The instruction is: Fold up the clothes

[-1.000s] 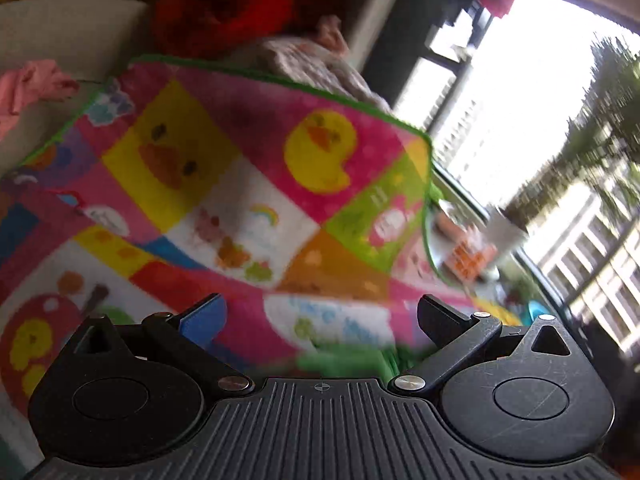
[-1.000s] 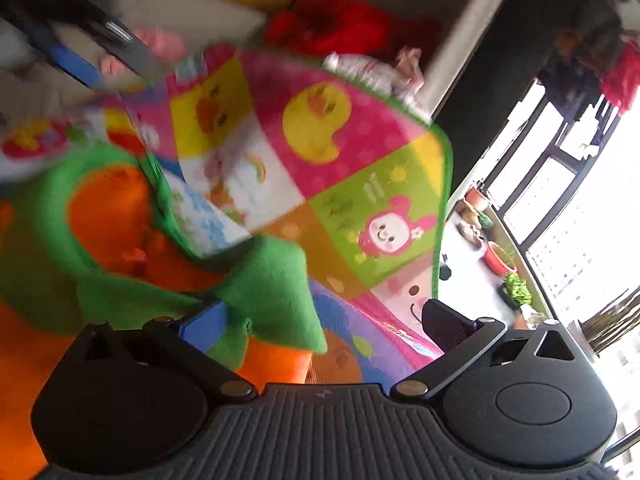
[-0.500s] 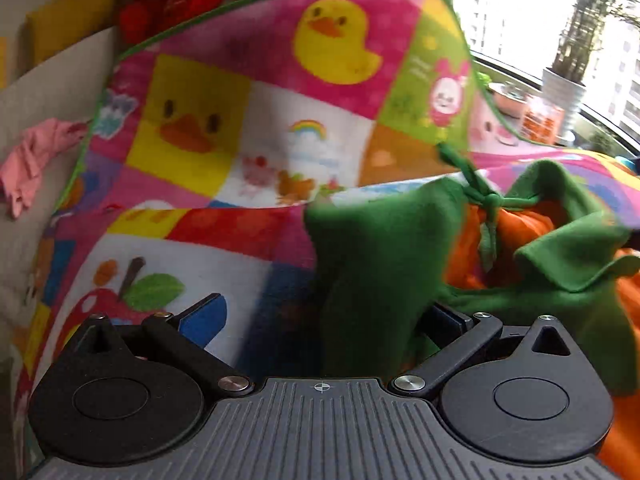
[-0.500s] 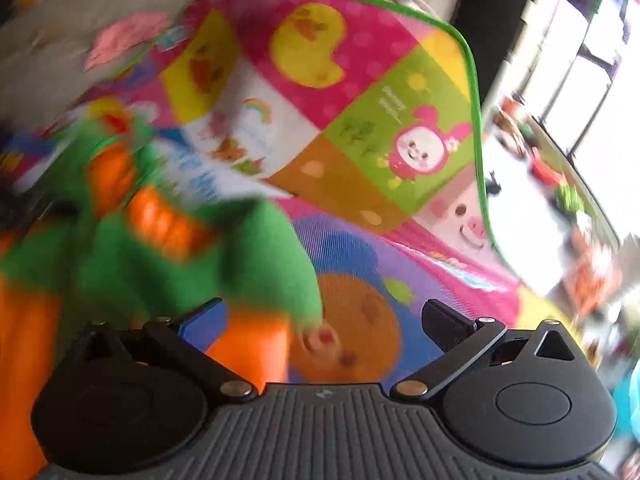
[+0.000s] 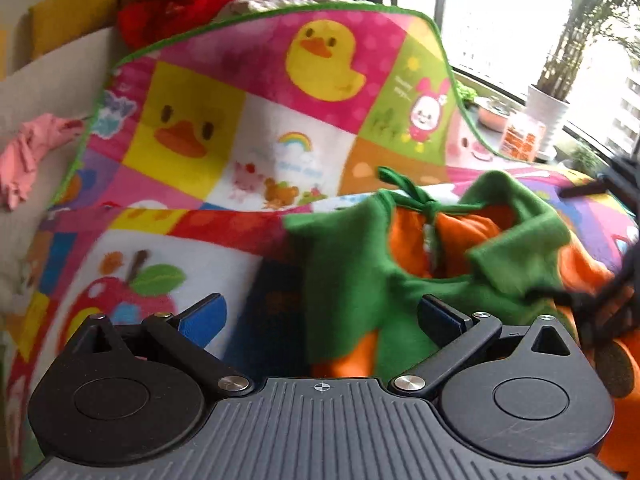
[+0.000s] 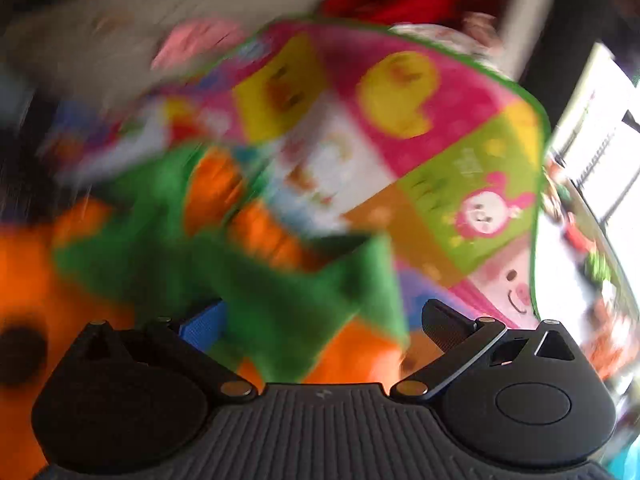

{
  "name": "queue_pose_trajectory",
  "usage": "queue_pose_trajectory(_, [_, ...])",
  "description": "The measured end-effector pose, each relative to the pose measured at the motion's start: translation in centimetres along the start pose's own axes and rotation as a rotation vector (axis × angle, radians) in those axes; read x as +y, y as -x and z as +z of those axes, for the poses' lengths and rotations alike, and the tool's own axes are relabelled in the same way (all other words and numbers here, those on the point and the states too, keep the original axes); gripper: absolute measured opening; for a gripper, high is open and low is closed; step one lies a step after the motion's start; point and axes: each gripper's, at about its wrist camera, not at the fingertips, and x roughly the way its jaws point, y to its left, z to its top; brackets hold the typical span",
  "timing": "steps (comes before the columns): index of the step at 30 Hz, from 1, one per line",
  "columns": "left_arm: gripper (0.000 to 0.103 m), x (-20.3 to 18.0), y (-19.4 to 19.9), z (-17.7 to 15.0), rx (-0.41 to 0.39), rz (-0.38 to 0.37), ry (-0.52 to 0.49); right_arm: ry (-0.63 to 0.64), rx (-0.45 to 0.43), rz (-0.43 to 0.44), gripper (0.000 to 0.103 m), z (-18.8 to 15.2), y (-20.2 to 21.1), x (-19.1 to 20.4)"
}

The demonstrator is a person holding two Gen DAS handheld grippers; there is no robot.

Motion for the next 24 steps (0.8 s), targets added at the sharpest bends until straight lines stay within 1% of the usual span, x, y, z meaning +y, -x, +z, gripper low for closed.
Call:
queue_pose_trajectory(3, [0.103, 0.4, 0.1, 0.2, -0.014, -0.016, 0.057, -0.117, 0.043, 0.021, 0.103, -1.7, 0.1, -0.5])
queue_pose_trajectory(5, [0.103, -0.1, -0.3, 0.3, -0.014, -0.039, 0.083, -0.277, 0.103, 0.081, 0.103, -2.0, -0.5, -2.2])
queue_pose_trajectory(6, [0.103, -0.6, -0.4, 0.2, -0.011, -0.065, 0.086, -0.357, 0.133, 0.117, 0.103, -2.1, -1.0, -3.0])
queue_pose_trajectory(7, [0.103, -1.2, -0.4, 0.0, -0.011, -0.089, 0.084, -0.421, 0.142, 0.146, 0.103, -2.4, -1.3, -3.7])
queue_pose_trajectory(9, [0.103, -2.4, 0.5, -0.5, -0.031, -0.152, 0.082, -0.388, 0.140, 0.153, 0.103, -2.4, -1.3, -3.5])
queue_pose_trajectory(12, [0.103, -3.7, 1.8, -1.3, -0.046, -0.237, 0.090, -0.356, 0.124, 0.134, 0.103, -1.9, -0.5, -3.7])
queue_pose_trajectory(13, [0.103, -4.0, 2.2, -1.5, -0.048, -0.262, 0.094, -0.330, 0.071, 0.099, 0.100, -1.6, 0.6, -3.6])
queue_pose_trajectory(16, [0.103, -4.6, 2.4, -2.3, -0.013, -0.326, 0.097, -0.313, -0.111, 0.021, 0.090, -0.2, 3.8, -4.7])
queue_pose_trajectory(17, [0.103, -4.8, 2.5, -2.5, -0.002, -0.348, 0.098, -0.302, -0.140, 0.009, 0.082, 0.7, 4.1, -4.8])
queue_pose_trajectory(18, [0.103, -5.1, 2.4, -2.7, 0.017, -0.364, 0.100, -0.291, -0.165, 0.000, 0.078, 1.6, 4.2, -4.9])
queue_pose_trajectory(20, [0.103, -5.5, 2.2, -3.1, 0.040, -0.386, 0.111, -0.270, -0.161, 0.030, 0.063, 3.3, 2.8, -4.3])
queue_pose_trajectory(22, [0.103, -5.6, 2.4, -3.2, 0.038, -0.385, 0.113, -0.238, -0.153, 0.056, 0.057, 4.8, 0.9, -3.4])
queue_pose_trajectory(24, [0.103, -5.2, 2.9, -3.4, 0.033, -0.374, 0.118, -0.188, -0.145, 0.071, 0.057, 5.9, -1.4, -2.1])
